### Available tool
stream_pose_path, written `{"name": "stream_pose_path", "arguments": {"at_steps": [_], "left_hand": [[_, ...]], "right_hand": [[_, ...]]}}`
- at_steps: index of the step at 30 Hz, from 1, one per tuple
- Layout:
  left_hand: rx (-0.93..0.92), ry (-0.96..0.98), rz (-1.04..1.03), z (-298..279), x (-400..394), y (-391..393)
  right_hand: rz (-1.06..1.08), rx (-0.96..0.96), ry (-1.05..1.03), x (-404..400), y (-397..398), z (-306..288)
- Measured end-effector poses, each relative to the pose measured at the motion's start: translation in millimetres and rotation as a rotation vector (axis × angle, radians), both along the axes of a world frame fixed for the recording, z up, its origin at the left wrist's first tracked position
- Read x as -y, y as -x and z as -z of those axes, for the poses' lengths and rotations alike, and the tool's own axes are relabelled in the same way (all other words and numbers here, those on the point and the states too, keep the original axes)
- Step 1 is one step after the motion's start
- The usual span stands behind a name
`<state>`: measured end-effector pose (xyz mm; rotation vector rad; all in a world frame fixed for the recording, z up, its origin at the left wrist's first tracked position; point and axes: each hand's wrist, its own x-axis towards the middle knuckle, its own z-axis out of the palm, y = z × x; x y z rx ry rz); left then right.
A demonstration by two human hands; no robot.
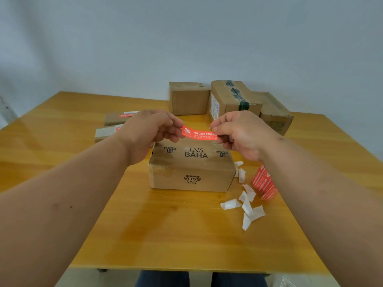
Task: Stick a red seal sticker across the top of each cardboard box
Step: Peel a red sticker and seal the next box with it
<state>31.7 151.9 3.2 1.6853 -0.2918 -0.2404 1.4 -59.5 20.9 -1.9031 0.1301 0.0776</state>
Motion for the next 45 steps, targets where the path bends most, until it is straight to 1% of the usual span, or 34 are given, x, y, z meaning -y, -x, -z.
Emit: {"name": "stream_pose_path", "arguments": {"at_steps": [3, 6, 11, 16, 18, 20, 27, 34, 45], "left_hand": [[0.008, -0.082, 0.009, 1.6, -1.6, -1.7], [0.05, -0.191, -0.024, 1.7, 0.7, -2.9], [0.059, -0.305, -0.069, 3.8, 3.6, -8.1], [0.171, -0.545, -0.13, 7.0, 12.8, -8.7], [0.211, -0.641, -0.121, 6.3, 16.0, -7.6], [0.232, -0.716, -0.11, 5.3, 19.1, -6.4], [0.244, -0.851, -0.102, -0.3, 28.1, -4.4], [0.244, -0.926, -0.087, -2.4, 32.2, -4.7], [0.364, -1.091, -0.107, 4.4, 38.1, -5.8]], "right_hand": [[-0.01, 0.022, 0.126, -4.2, -2.5, 2.1], [-0.013, 0.013, 0.167, -6.2, -5.2, 4.7], [-0.031, 0.004, 0.251, -8.6, -6.0, 8.7], [-0.051, 0.057, 0.471, -14.2, -9.3, 11.3], [-0.073, 0.07, 0.567, -17.9, -10.2, 11.6], [-0.092, 0.077, 0.61, -20.1, -10.7, 11.7], [-0.149, 0.055, 0.808, -23.4, -15.5, 12.6], [-0.19, 0.046, 0.921, -26.1, -16.6, 9.9], [-0.227, 0.066, 1.049, -29.4, -18.9, 13.4]]}}
